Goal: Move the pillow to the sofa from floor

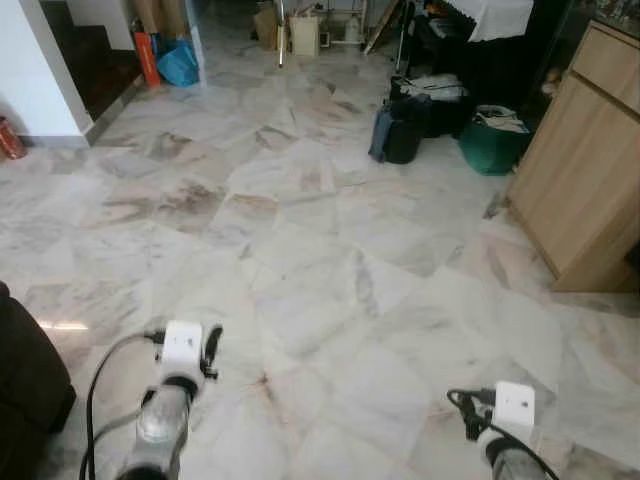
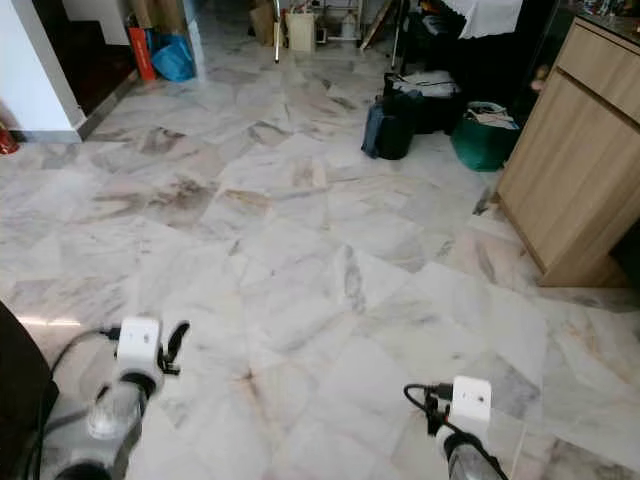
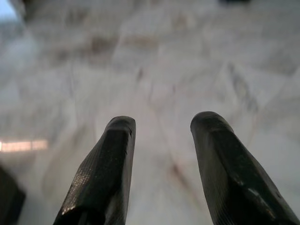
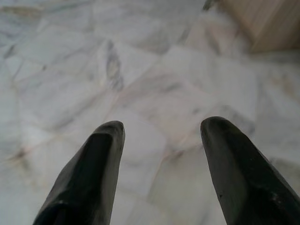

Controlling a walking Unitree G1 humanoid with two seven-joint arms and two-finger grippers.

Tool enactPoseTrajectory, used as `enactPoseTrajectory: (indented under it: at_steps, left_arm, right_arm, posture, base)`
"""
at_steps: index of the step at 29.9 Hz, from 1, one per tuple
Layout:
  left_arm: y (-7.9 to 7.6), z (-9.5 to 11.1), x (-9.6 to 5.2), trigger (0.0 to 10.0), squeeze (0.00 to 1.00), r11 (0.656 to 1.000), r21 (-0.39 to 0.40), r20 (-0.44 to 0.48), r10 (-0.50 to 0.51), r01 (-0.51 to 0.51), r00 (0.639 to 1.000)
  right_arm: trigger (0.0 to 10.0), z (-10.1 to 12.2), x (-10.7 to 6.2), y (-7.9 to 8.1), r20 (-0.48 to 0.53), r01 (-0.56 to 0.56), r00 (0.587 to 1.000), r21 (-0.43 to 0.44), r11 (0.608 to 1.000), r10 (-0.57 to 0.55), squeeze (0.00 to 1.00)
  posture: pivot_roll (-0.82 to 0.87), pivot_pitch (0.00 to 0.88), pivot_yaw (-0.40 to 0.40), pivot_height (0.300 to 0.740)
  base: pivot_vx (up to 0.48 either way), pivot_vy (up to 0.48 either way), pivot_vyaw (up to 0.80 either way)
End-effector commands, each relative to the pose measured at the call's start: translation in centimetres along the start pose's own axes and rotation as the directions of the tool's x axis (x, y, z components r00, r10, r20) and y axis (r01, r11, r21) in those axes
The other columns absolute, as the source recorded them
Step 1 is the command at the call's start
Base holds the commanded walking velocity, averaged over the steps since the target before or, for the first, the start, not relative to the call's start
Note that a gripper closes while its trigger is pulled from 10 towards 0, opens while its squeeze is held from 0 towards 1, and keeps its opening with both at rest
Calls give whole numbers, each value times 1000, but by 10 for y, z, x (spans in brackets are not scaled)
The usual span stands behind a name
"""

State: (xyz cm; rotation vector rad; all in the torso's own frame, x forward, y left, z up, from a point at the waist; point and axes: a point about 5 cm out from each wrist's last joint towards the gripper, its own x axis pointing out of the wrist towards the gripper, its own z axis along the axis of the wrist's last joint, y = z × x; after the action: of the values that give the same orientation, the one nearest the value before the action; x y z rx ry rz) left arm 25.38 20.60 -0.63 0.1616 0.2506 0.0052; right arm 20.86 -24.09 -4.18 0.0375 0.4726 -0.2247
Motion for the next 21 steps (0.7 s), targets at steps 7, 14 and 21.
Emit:
enactPoseTrajectory:
  at_steps: [7,14,21]
  left_arm:
    - [6,-3,-14,10000,0,1000,-8,54,11,-11,998]
    - [4,-16,-27,10000,0,999,-21,22,27,-27,999]
    - [5,-22,-35,10000,0,999,-22,0,25,-25,1000]
  right_arm:
    - [10000,-9,-28,-8,167,44,985,23,999,-48,0]
    - [10000,-24,-46,-8,154,62,986,22,998,-65,0]
    - [10000,-31,-50,-6,113,67,991,14,998,-68,0]
  posture:
    - [32,0,-56,740]
    - [29,0,-65,740]
    - [48,0,-69,740]
  base:
    - [0,0,0]
    - [0,0,0]
    - [0,0,0]
